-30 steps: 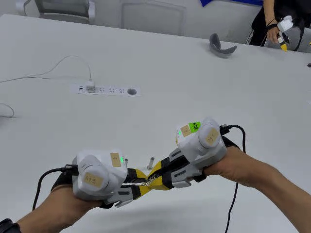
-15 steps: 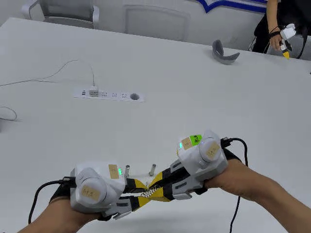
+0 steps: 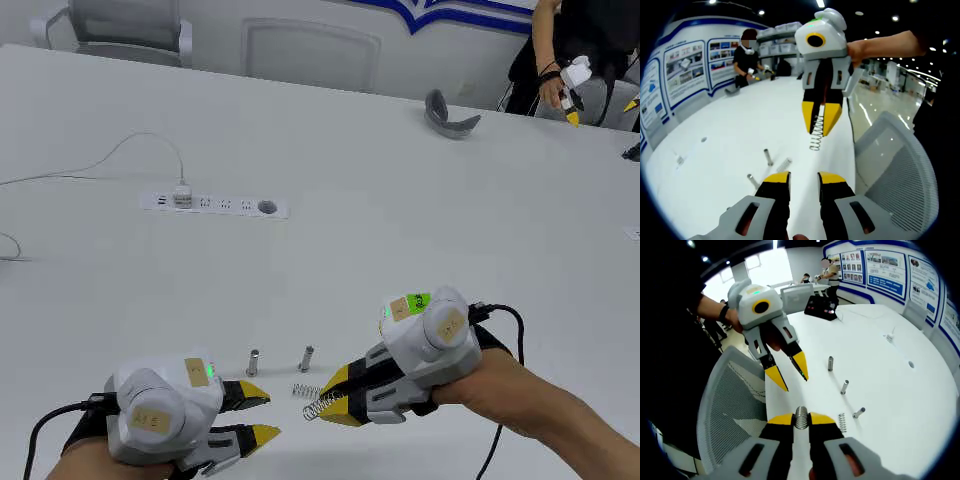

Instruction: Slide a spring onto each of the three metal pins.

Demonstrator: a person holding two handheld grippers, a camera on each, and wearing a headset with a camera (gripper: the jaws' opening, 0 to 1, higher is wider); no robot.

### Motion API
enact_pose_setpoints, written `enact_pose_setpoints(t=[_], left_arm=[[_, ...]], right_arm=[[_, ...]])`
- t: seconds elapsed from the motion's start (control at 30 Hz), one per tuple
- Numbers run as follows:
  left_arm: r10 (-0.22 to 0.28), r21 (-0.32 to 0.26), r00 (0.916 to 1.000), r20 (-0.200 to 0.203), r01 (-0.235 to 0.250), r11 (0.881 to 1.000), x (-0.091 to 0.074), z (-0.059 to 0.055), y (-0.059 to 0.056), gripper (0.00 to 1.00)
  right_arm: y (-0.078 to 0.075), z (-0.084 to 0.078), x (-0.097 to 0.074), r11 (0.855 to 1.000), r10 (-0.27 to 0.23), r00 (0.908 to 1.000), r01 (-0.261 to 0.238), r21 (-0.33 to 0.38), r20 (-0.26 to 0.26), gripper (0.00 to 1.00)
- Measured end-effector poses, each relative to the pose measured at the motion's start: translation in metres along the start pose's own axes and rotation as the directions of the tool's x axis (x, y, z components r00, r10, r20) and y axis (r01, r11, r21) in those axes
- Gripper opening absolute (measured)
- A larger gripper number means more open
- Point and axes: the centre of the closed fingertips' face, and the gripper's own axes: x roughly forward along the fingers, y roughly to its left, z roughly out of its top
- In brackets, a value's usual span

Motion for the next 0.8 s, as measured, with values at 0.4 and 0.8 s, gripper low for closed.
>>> enact_pose_setpoints(t=[0.4, 0.8], left_arm=[[0.097, -0.084, 0.9953, -0.011, -0.097, 0.992, -0.017, -0.021, 0.022, 0.28], [0.177, -0.142, 0.9834, -0.042, -0.181, 0.973, -0.041, -0.045, 0.039, 0.36]], right_arm=[[-0.012, -0.018, 0.002, 0.997, -0.047, 0.9982, 0.049, 0.062, -0.038, 0.12], [-0.033, -0.029, 0.002, 0.992, -0.094, 0.9921, 0.101, 0.081, -0.083, 0.12]])
